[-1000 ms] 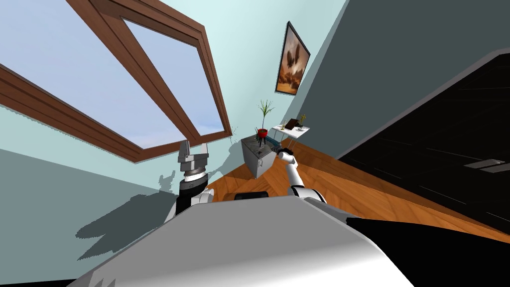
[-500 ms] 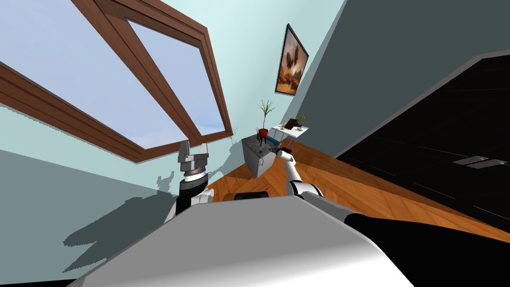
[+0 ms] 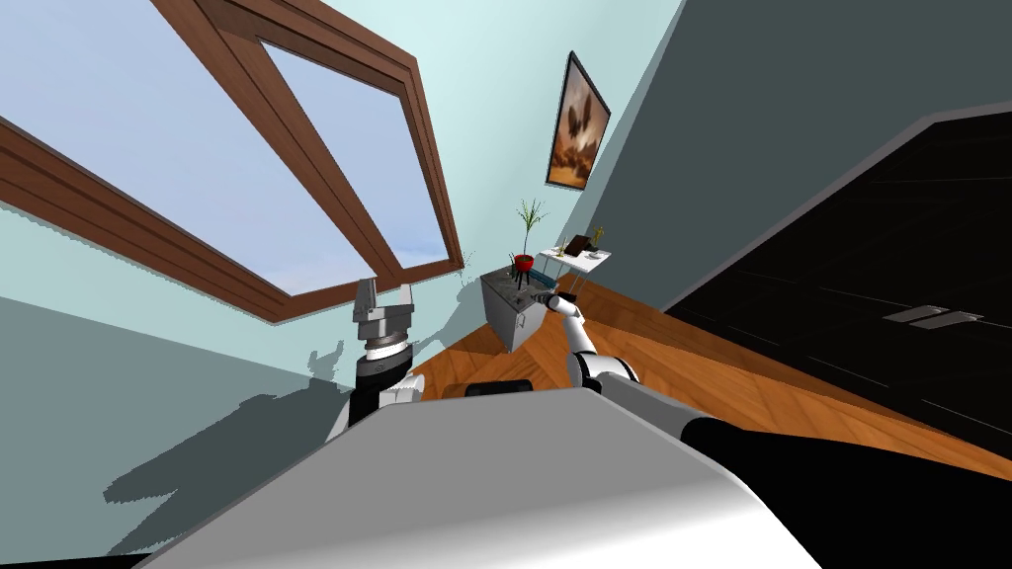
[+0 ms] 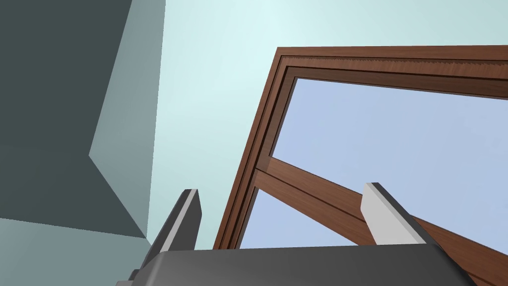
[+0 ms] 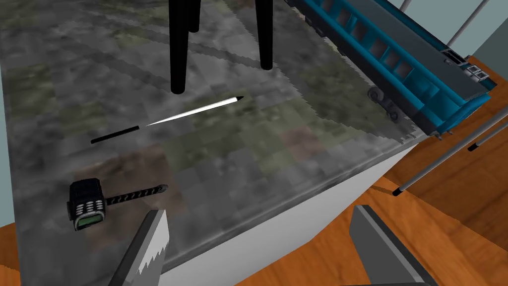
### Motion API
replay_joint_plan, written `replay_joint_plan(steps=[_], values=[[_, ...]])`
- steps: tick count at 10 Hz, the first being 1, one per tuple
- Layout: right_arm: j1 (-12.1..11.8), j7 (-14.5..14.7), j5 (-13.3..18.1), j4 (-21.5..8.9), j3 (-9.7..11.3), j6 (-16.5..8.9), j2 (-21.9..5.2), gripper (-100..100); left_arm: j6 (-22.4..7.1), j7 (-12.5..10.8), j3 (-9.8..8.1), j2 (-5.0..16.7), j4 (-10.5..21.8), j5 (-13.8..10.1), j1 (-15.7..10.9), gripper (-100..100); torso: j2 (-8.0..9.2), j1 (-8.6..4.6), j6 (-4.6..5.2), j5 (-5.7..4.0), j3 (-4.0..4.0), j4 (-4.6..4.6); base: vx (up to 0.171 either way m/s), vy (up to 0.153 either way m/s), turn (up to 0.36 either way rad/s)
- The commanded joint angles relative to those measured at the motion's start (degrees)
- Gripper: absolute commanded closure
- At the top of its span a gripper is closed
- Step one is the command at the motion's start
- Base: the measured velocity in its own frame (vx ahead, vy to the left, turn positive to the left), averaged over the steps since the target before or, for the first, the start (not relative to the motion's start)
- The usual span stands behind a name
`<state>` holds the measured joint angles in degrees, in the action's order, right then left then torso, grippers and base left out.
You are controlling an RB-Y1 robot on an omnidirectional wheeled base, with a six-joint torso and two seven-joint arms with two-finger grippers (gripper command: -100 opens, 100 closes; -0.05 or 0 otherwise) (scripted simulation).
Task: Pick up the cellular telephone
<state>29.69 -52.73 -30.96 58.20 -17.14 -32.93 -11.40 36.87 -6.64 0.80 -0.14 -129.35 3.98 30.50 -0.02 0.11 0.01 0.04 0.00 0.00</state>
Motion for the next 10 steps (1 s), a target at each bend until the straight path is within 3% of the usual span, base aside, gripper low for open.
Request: replay_joint_plan(steps=[1, 6, 7, 10], values=[[2.1, -1.2, -1.7, -2.9, -0.2, -0.5, -0.4, -100, 0.0, 0.0, 0.0, 0.0, 0.0, 0.0, 0.0, 0, 0.0, 0.0, 0.0, 0.0, 0.0, 0.0, -0.013, 0.031, -0.023], [5.1, -3.6, -4.3, -10.0, -0.7, -1.9, -0.8, -100, 0.0, 0.0, 0.0, 0.0, 0.0, 0.0, 0.0, 0, -0.04, 0.09, -0.01, 0.02, -0.02, 0.0, -0.003, 0.043, -0.022], [6.4, -4.6, -5.5, -12.5, -0.8, -2.4, -1.0, -100, 0.0, 0.0, 0.0, 0.0, 0.0, 0.0, 0.0, 0, -0.04, 0.05, 0.0, 0.01, -0.02, -0.01, 0.004, 0.036, -0.019], [7.6, -5.5, -6.6, -14.9, -0.9, -2.8, -1.2, -100, 0.0, 0.0, 0.0, 0.0, 0.0, 0.0, 0.0, 0, -0.05, 0.06, 0.0, 0.01, -0.03, -0.01, 0.007, 0.036, -0.014]])
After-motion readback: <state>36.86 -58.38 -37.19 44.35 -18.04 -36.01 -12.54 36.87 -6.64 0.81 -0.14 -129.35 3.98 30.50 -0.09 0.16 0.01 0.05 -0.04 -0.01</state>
